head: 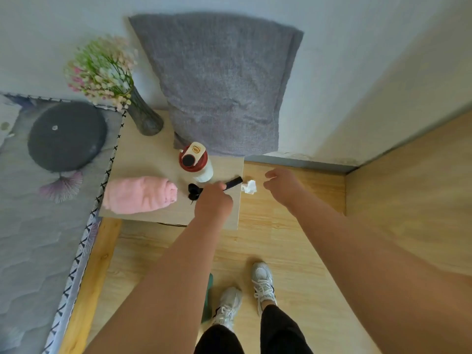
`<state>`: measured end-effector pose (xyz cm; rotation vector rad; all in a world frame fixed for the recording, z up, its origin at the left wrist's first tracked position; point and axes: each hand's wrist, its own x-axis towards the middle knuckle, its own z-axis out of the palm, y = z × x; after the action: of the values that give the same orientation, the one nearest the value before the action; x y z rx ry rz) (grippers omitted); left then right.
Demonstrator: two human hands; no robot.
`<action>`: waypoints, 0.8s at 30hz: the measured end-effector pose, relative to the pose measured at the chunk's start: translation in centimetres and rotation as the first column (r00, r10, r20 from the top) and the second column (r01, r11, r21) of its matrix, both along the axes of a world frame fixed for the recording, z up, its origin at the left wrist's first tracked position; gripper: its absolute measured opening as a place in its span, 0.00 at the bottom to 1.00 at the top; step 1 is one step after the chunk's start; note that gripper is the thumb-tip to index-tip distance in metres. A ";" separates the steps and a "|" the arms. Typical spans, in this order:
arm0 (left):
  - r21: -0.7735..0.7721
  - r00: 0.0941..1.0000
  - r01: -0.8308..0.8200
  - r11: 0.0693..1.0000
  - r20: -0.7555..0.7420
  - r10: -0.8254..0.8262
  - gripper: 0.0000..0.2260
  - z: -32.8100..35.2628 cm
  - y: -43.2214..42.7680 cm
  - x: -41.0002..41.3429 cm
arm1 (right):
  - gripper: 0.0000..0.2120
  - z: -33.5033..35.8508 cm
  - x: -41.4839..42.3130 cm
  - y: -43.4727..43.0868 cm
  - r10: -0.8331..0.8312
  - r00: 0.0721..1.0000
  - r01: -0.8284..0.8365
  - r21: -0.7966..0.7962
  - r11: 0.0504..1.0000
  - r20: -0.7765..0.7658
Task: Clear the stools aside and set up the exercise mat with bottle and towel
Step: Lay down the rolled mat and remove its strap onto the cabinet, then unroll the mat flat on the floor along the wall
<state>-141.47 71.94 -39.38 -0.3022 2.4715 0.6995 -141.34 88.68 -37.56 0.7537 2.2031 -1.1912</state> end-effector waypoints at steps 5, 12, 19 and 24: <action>0.012 0.960 0.275 0.961 0.043 -0.275 0.21 4.2 2.9 3.8 | 0.18 4.7 8.0 2.5 -0.190 0.982 0.190 0.038 0.981 -0.008; -0.026 0.757 0.653 0.757 -0.010 -0.653 0.15 9.8 9.1 10.0 | 0.19 10.0 20.6 5.6 -0.473 0.881 0.472 0.086 0.877 -0.007; -0.046 0.423 0.902 0.429 -0.103 -0.900 0.18 15.8 18.9 21.8 | 0.19 16.0 36.1 9.5 -0.746 0.660 0.748 0.160 0.644 -0.087; -0.048 0.146 0.987 0.153 -0.134 -0.980 0.17 19.0 24.7 33.3 | 0.22 18.6 48.9 10.8 -0.882 0.452 0.888 0.164 0.429 -0.135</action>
<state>-108.20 96.66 -20.38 1.4125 2.0516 0.1301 -92.46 99.49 -18.98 2.2166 1.9237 -1.3830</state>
